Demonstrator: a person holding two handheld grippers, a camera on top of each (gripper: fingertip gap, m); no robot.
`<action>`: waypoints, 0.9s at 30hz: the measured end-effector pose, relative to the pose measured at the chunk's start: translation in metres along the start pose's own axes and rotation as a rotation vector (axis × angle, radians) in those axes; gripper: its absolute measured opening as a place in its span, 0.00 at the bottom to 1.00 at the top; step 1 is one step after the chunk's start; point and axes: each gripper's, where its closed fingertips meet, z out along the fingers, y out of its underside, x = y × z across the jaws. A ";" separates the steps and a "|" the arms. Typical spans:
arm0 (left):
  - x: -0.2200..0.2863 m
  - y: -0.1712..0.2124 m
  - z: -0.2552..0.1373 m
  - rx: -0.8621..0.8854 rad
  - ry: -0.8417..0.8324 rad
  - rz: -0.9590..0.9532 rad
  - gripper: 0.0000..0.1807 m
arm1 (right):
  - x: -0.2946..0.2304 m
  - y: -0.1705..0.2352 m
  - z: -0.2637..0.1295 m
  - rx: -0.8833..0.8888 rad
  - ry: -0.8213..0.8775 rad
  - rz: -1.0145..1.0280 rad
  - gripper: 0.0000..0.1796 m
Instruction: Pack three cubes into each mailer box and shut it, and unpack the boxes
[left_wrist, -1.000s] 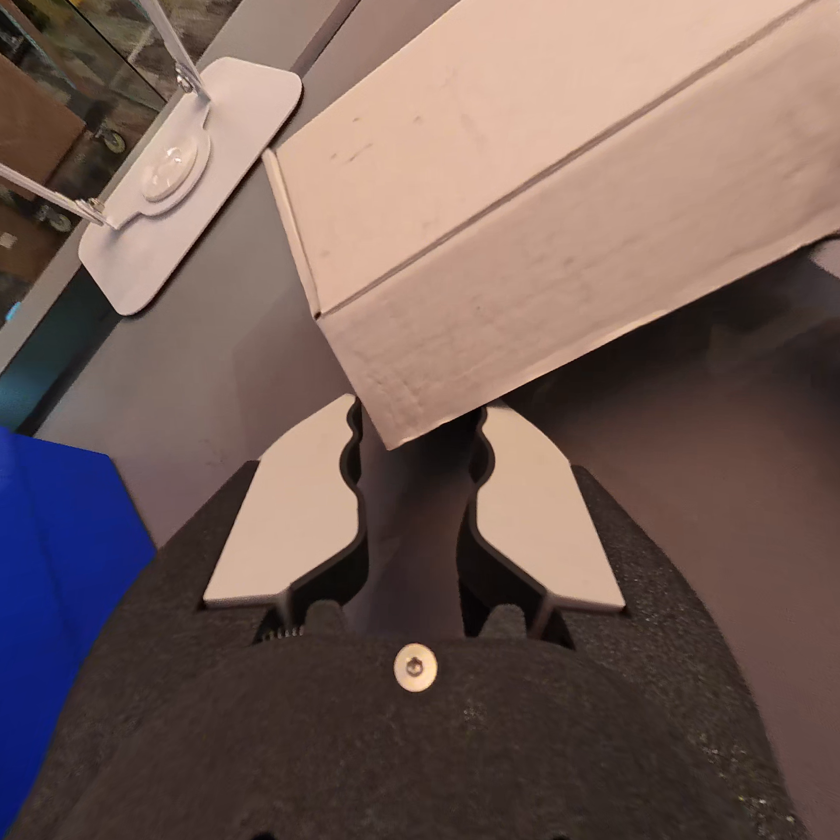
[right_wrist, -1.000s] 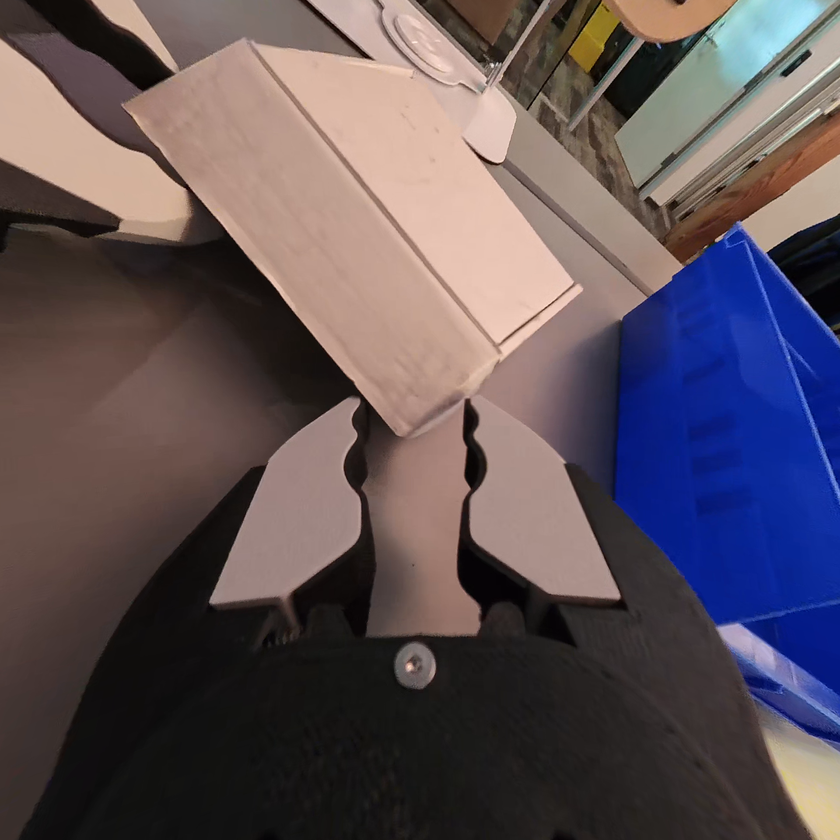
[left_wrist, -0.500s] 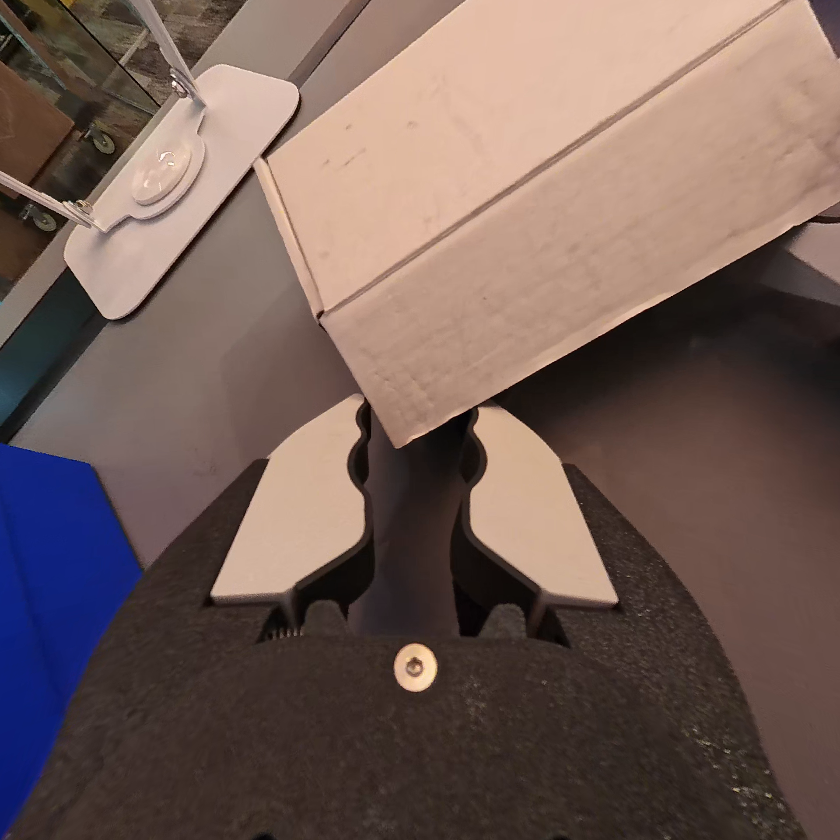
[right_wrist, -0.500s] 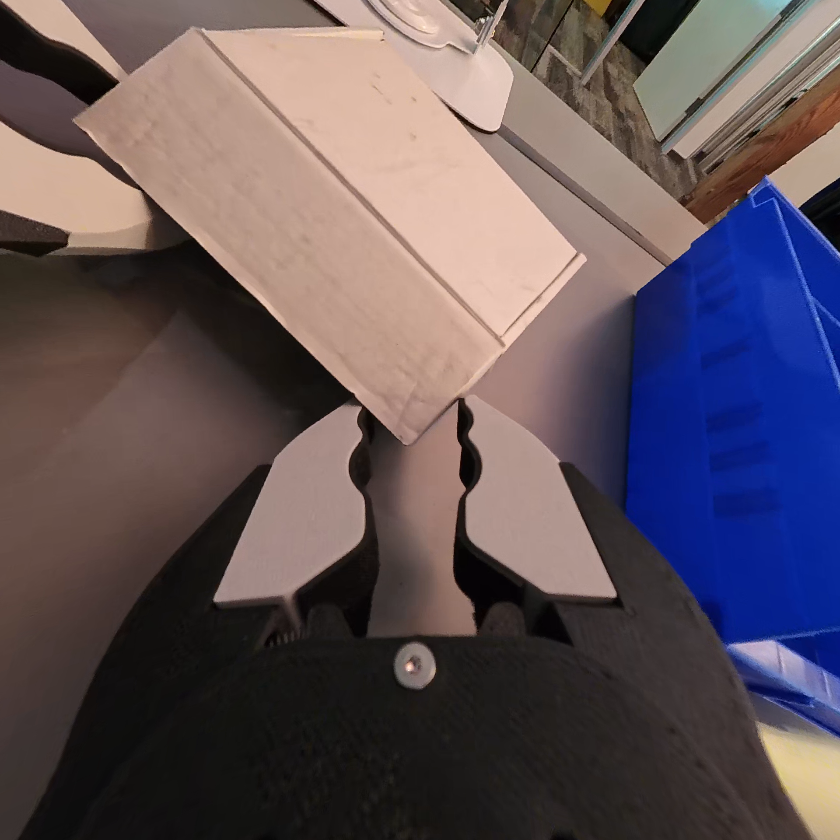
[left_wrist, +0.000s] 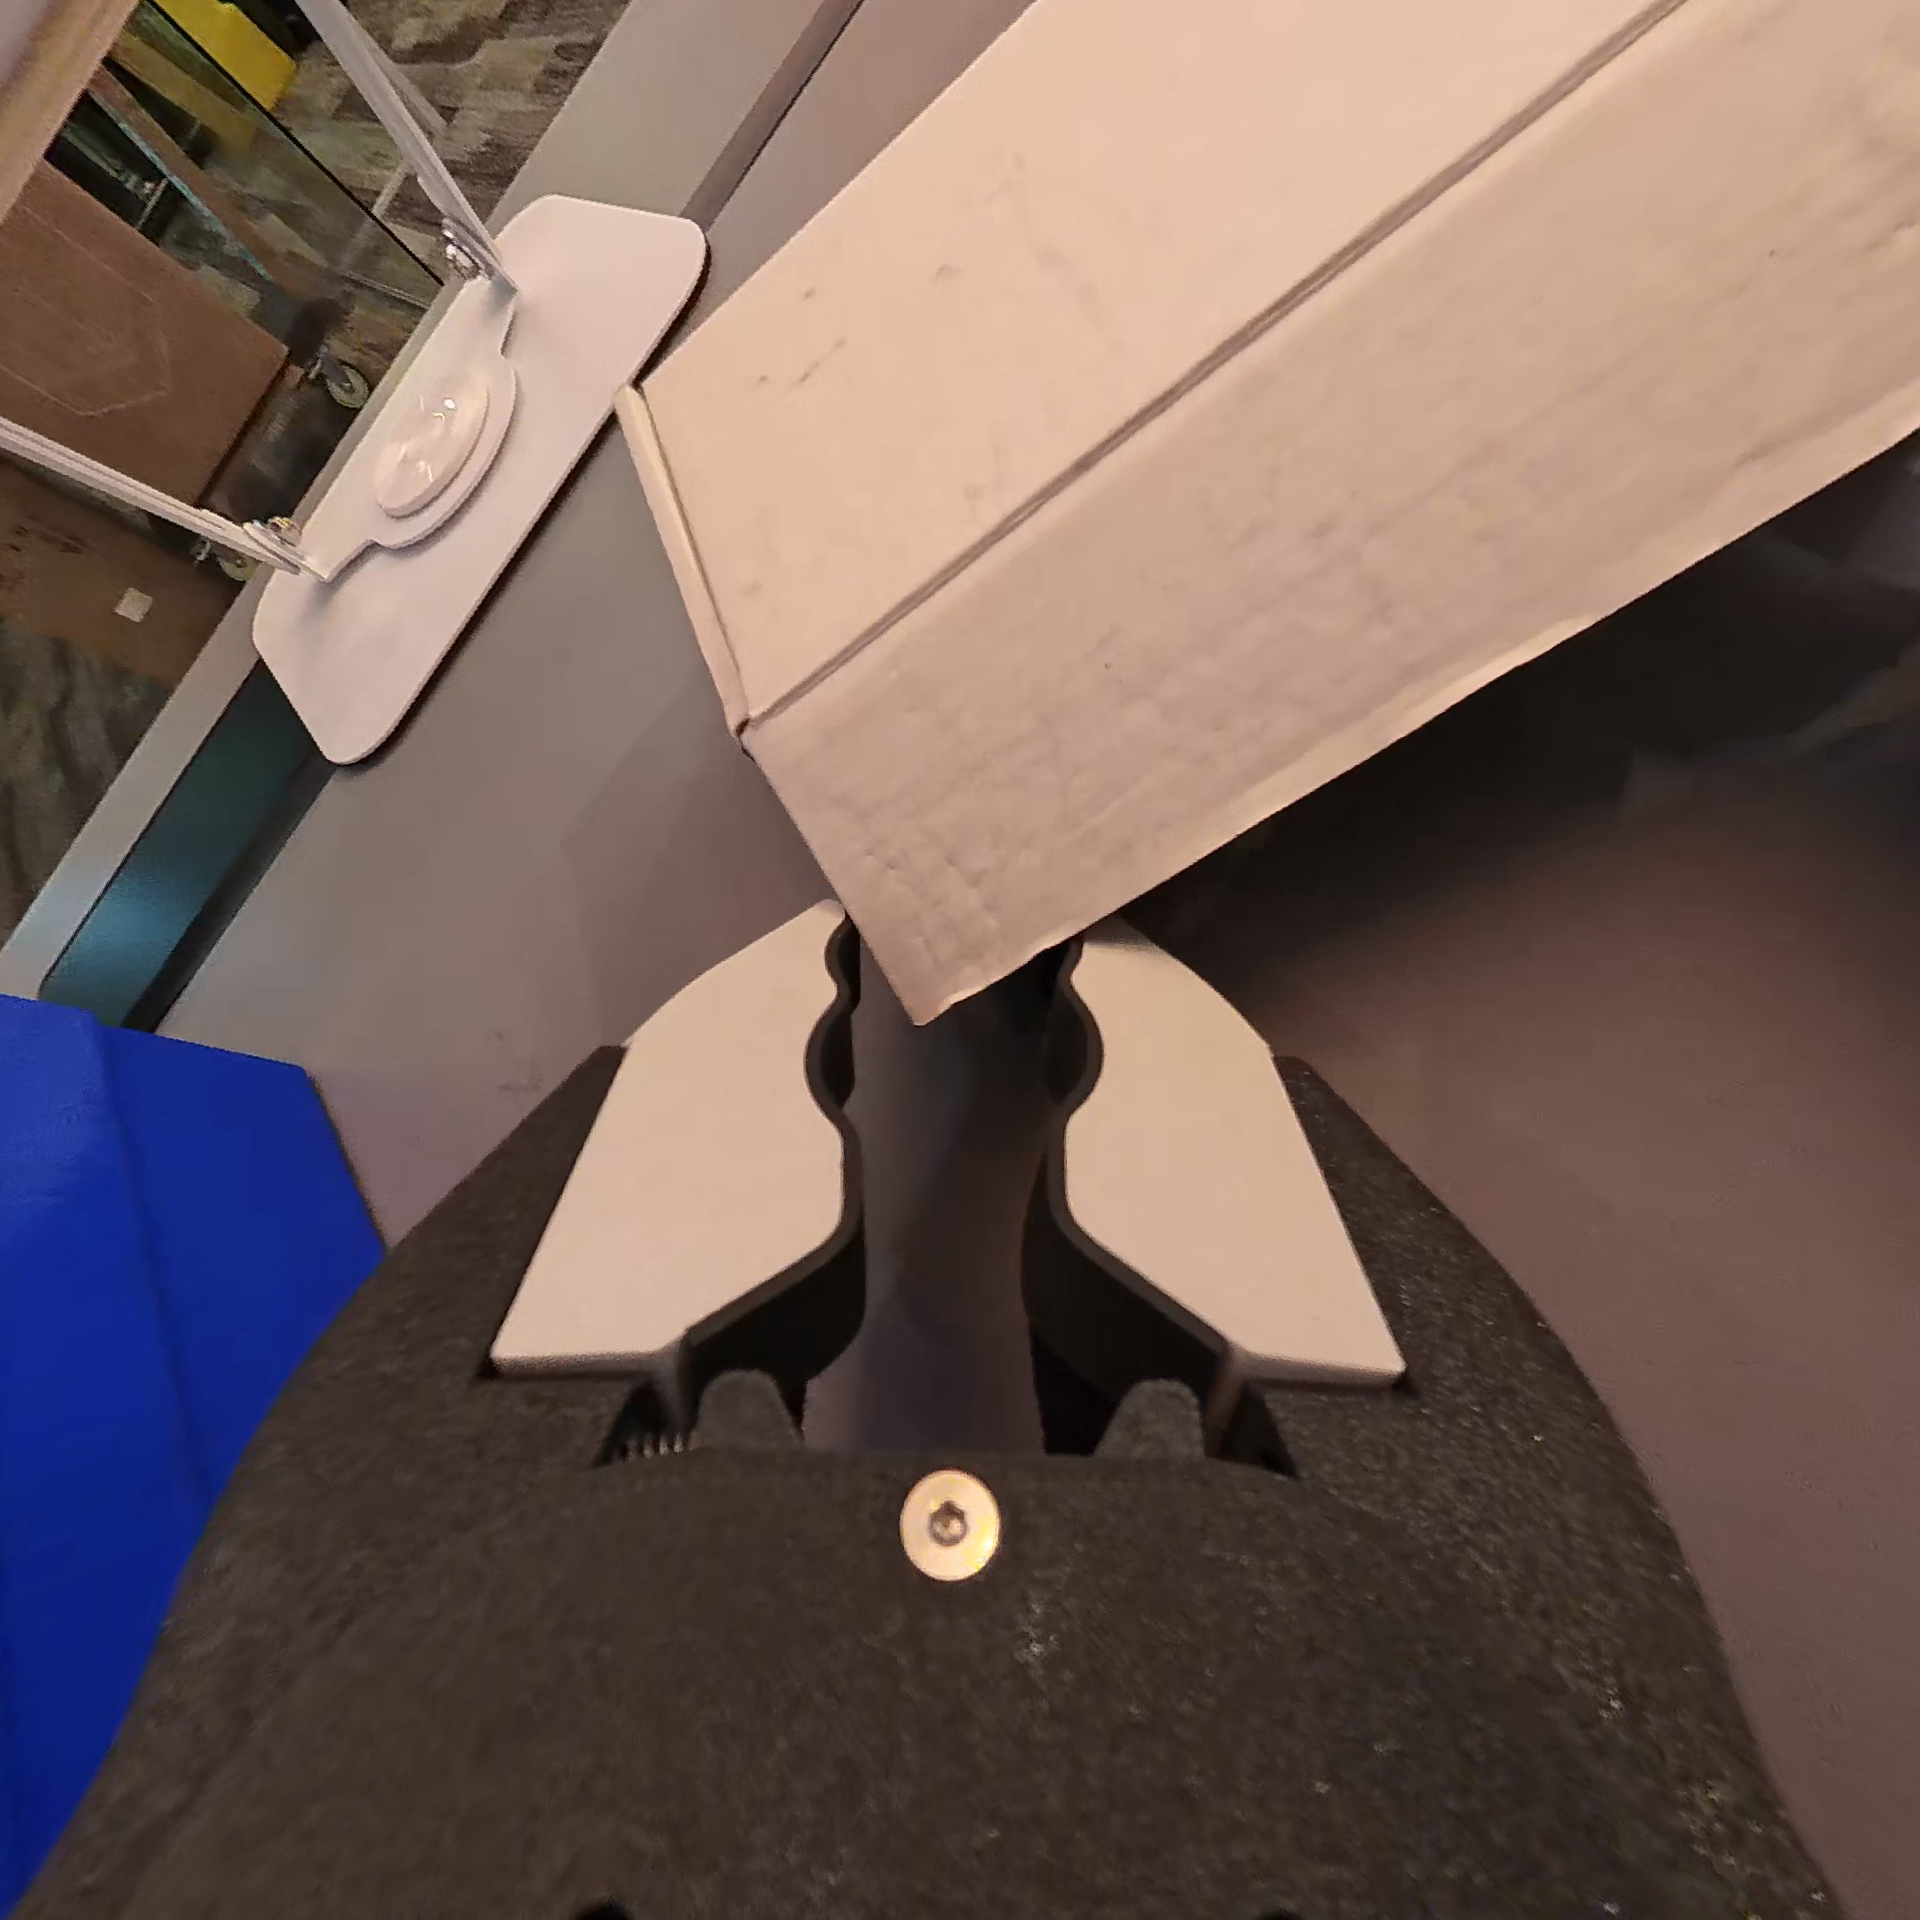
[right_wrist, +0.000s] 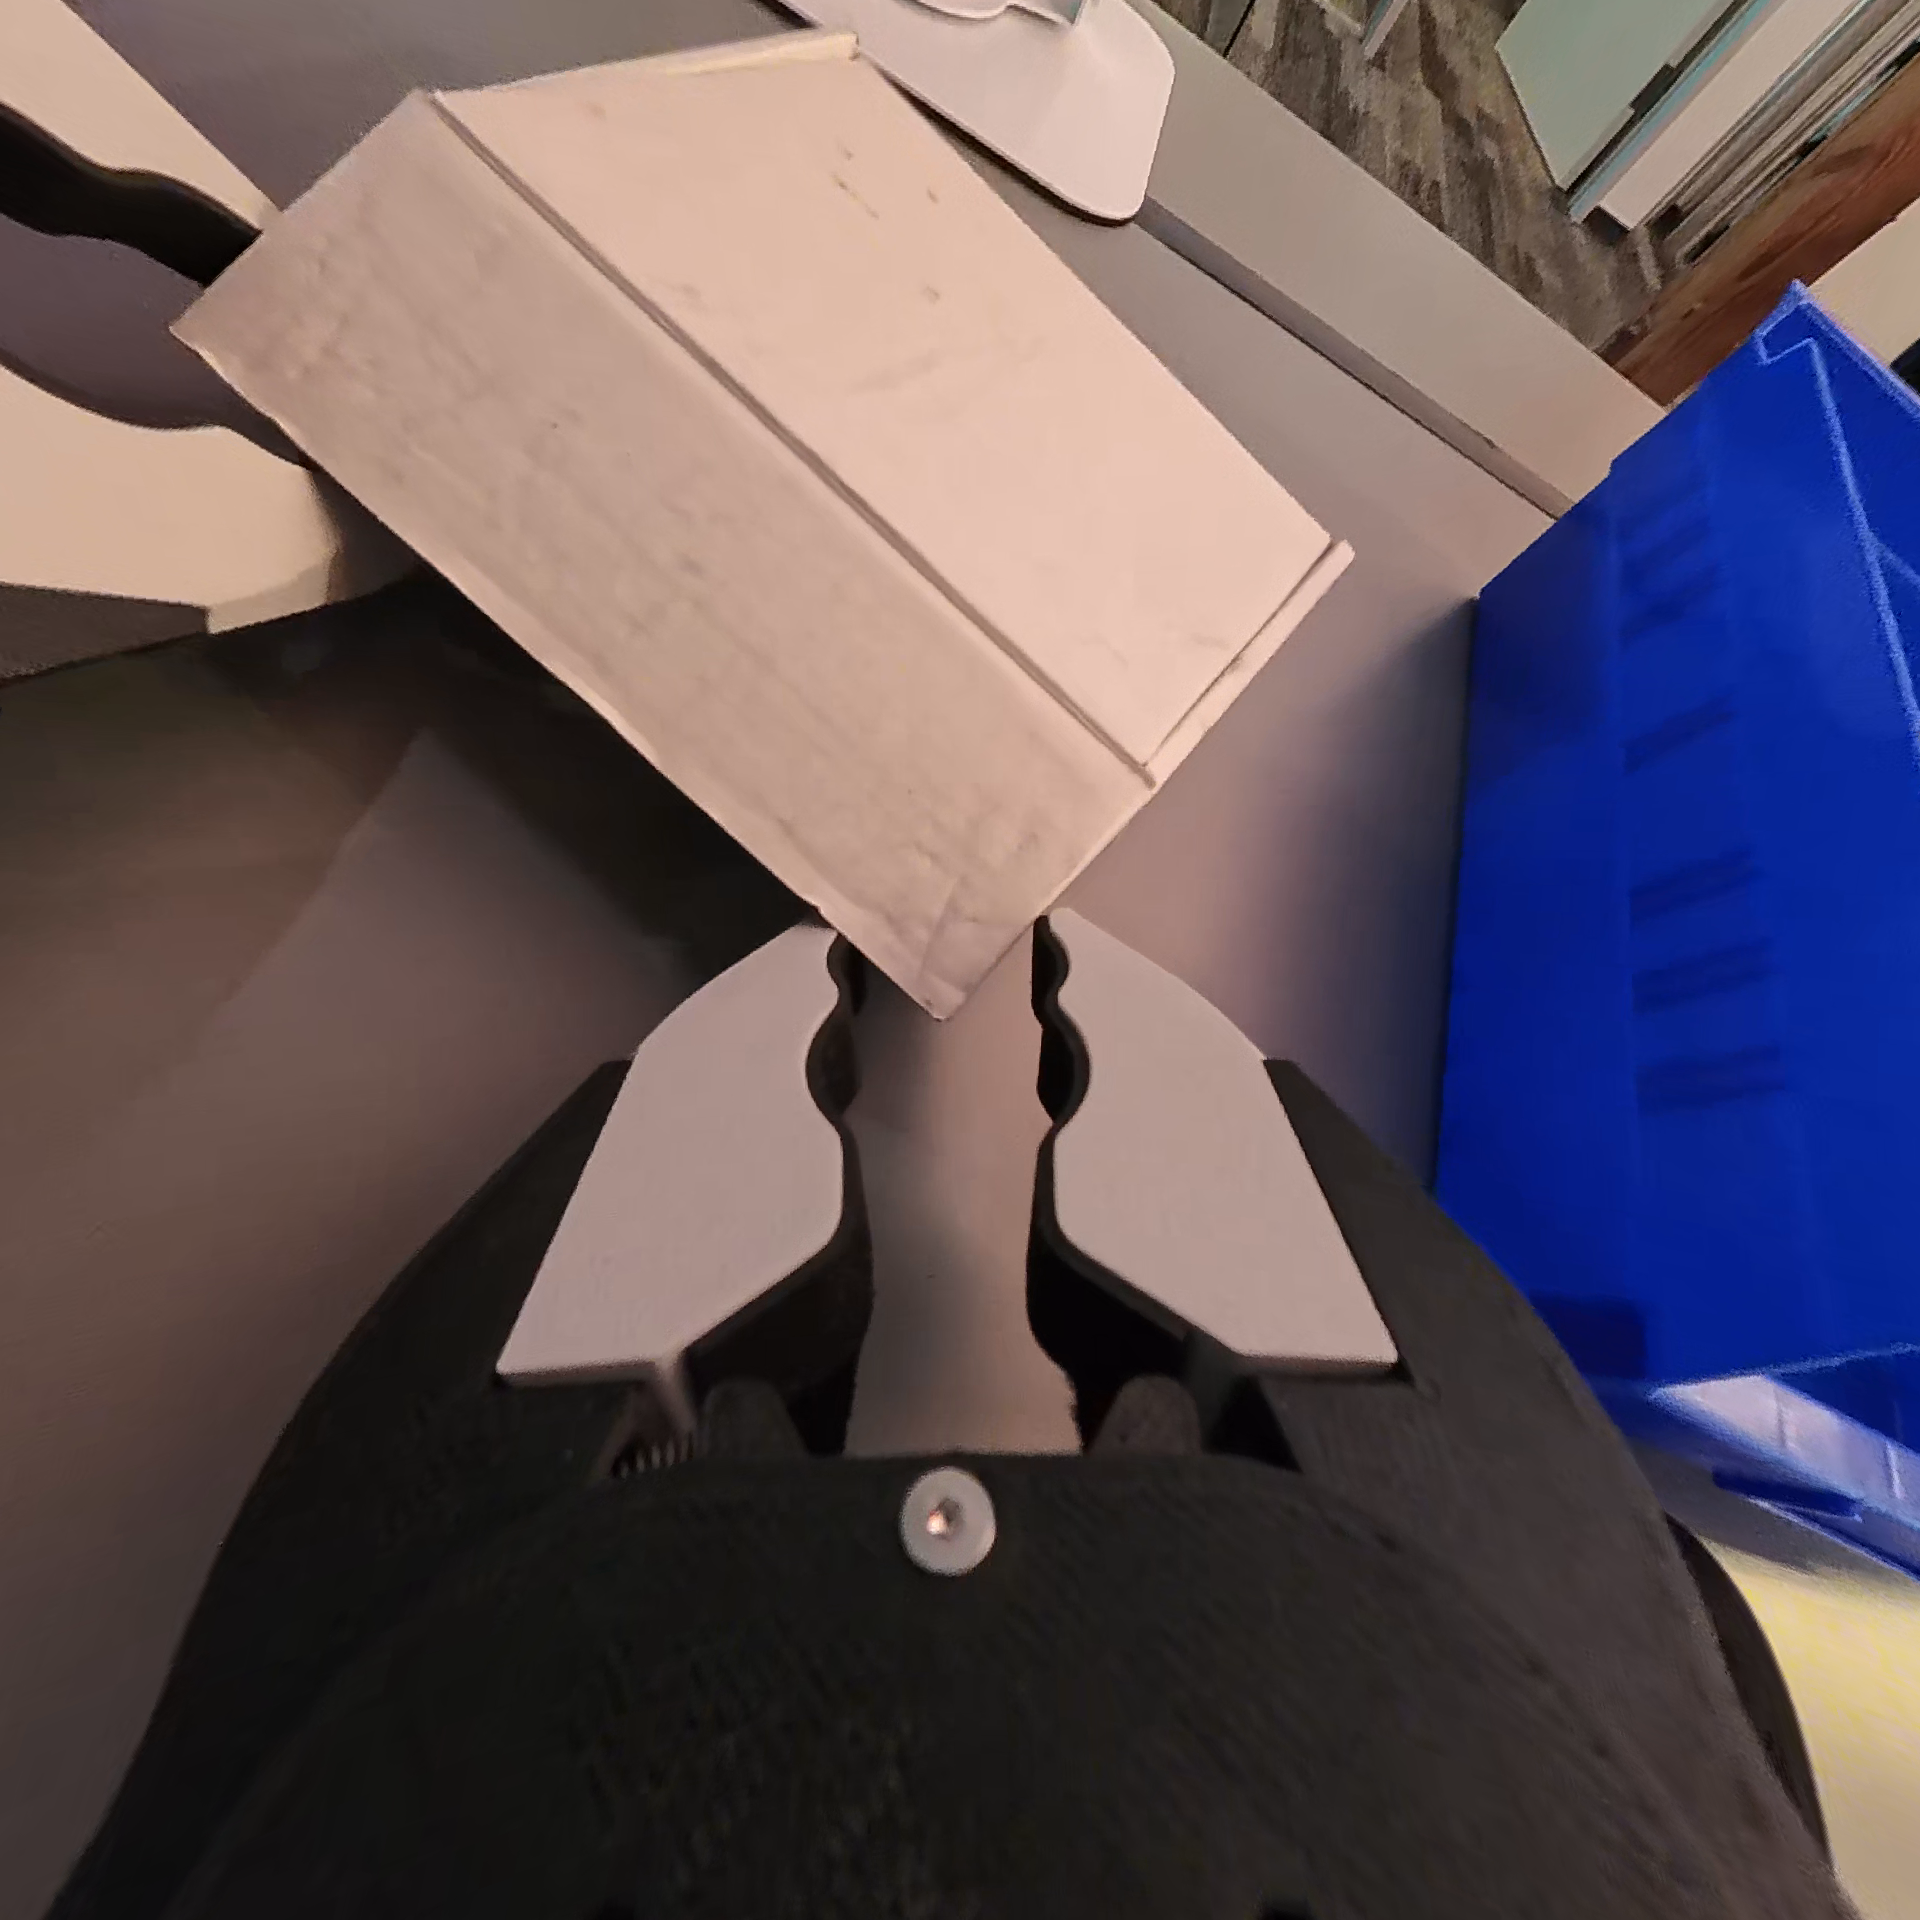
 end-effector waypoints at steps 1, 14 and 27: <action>0.000 0.000 0.000 0.001 -0.003 0.002 0.18 | -0.001 0.000 -0.001 0.000 -0.007 0.007 0.17; -0.002 0.001 -0.001 0.001 -0.014 -0.011 0.19 | -0.006 -0.001 -0.003 0.023 -0.060 0.056 0.16; -0.001 -0.001 0.000 0.017 -0.004 -0.011 0.19 | -0.004 -0.003 0.007 0.084 -0.159 0.015 0.22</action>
